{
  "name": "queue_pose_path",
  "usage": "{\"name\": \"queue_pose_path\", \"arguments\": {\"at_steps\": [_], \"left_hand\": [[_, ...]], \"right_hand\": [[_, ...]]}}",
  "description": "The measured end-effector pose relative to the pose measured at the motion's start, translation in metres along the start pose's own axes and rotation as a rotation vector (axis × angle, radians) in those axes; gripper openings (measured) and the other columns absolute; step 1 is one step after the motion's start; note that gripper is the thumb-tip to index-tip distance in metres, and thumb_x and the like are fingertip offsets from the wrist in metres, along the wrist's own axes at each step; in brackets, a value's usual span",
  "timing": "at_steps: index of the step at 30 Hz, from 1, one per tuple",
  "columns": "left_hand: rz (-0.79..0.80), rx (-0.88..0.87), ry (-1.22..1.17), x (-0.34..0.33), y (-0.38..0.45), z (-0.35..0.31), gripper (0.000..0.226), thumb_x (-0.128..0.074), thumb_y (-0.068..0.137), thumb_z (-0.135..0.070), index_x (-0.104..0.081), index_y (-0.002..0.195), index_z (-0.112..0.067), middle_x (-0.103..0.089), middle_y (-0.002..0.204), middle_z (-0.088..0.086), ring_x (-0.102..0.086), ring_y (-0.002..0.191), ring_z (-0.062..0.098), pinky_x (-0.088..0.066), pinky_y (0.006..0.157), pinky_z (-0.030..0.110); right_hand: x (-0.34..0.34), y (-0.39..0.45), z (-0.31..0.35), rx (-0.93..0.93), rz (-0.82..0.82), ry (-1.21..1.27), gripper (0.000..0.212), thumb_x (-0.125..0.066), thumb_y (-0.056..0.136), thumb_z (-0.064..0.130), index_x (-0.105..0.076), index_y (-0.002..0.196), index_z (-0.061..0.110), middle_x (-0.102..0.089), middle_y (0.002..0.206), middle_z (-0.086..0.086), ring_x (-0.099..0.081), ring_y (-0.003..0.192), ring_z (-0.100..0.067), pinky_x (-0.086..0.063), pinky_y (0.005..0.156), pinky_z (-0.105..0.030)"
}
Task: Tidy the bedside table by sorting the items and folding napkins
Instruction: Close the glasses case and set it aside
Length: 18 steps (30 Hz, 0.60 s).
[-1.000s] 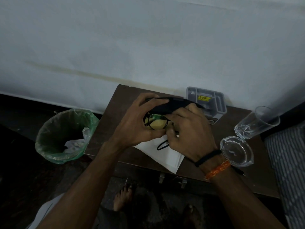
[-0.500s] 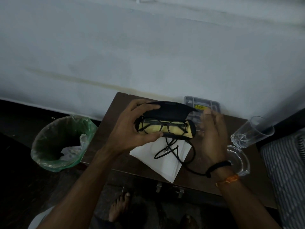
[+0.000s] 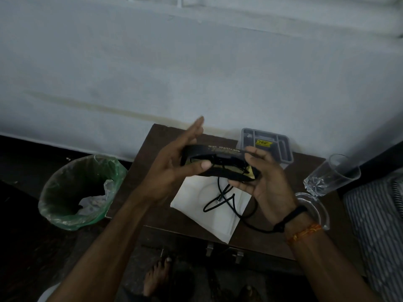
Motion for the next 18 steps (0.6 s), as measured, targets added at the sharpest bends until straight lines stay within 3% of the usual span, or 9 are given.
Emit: {"name": "queue_pose_path", "arguments": {"at_steps": [3,5,8,18], "left_hand": [[-0.155,0.149,-0.212,0.012,0.000,0.011,0.068,-0.072,0.083,-0.023,-0.044,0.142,-0.042,-0.053,0.143,0.001,-0.053,0.131,0.016,-0.051,0.099,0.038],[-0.210,0.224,-0.237,0.016,0.000,0.020,0.050,-0.068,0.087,-0.024,-0.055,0.135,-0.028,-0.060,0.133,0.008,-0.062,0.120,0.024,-0.056,0.090,0.044],[-0.233,0.252,-0.213,0.019,0.000,0.029,0.035,-0.064,0.090,-0.009,-0.063,0.124,-0.010,-0.065,0.123,0.016,-0.067,0.110,0.033,-0.059,0.082,0.045],[-0.282,0.277,-0.243,0.024,-0.001,0.030,0.045,-0.073,0.077,-0.005,-0.065,0.121,-0.005,-0.067,0.118,0.020,-0.070,0.101,0.036,-0.061,0.071,0.036]], "right_hand": [[0.000,0.003,0.004,0.048,0.041,0.024,0.044,-0.070,0.080,0.009,-0.059,0.123,0.011,-0.069,0.115,-0.013,-0.072,0.096,-0.031,-0.060,0.072,-0.038],[-0.001,0.004,0.005,0.074,0.064,0.024,0.046,-0.071,0.076,0.006,-0.061,0.120,0.010,-0.068,0.118,-0.013,-0.071,0.100,-0.033,-0.059,0.075,-0.040],[-0.001,0.006,0.002,0.087,0.080,0.009,0.043,-0.070,0.078,0.001,-0.062,0.119,0.009,-0.068,0.119,-0.014,-0.070,0.103,-0.035,-0.059,0.078,-0.043],[0.001,0.007,-0.002,0.061,0.058,-0.004,0.046,-0.073,0.074,-0.002,-0.064,0.118,0.008,-0.071,0.116,-0.014,-0.071,0.101,-0.035,-0.060,0.076,-0.042]]}}
Point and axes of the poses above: each hand's wrist, its own y-axis towards the middle knuckle, its own x-axis out of the back of the hand, z = x × y, the point moved 7 cm from there along y, towards the middle knuckle
